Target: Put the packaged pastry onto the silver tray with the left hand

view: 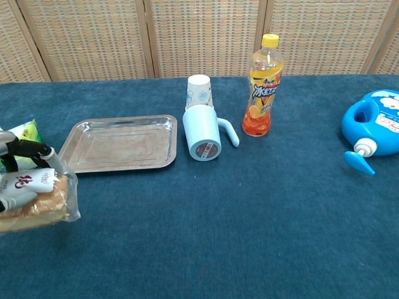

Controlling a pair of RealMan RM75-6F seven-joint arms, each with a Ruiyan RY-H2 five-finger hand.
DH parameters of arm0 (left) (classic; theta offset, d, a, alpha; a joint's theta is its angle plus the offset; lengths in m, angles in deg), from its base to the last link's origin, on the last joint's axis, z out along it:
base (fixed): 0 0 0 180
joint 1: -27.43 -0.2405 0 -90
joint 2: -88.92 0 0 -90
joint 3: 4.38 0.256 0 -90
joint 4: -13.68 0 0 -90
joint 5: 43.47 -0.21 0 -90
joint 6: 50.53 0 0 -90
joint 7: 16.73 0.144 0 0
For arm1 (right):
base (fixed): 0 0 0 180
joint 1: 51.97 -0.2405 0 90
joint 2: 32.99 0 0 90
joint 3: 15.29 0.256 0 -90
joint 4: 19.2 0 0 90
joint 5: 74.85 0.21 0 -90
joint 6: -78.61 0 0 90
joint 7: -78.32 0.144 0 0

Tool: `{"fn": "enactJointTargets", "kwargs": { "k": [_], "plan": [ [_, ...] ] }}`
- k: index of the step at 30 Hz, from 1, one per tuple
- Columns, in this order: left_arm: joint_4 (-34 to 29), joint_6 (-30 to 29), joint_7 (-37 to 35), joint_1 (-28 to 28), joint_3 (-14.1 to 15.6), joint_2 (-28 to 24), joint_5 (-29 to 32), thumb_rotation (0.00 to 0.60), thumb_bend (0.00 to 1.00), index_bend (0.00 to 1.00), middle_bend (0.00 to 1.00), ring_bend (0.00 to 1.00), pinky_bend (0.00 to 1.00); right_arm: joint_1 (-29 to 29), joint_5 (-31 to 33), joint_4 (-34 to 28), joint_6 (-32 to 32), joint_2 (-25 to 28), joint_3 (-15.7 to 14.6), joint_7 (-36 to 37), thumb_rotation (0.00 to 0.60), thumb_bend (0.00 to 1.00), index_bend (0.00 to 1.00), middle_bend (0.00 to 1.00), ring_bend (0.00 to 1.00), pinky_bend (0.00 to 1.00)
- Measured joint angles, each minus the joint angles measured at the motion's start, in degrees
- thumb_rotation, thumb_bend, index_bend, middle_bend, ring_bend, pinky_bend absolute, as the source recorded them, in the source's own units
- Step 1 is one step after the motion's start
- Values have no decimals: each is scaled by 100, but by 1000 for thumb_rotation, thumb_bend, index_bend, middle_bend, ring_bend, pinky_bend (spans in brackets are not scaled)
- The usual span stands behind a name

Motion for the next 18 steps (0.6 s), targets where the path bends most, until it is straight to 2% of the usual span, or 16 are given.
{"fn": "enactJointTargets", "kwargs": {
  "k": [8,18],
  "plan": [
    [-64,-73,11,152,-357,-416,67,600,469,439,375,240,415,71,34,183,-10,-75,-56,93,600,181,0,0,0,0],
    [718,361,-378,699,-896,-332,309,600,469,439,375,241,409,200,-120,175,183,-104,-164,-45,600,181,0,0,0,0]
  ]
}}
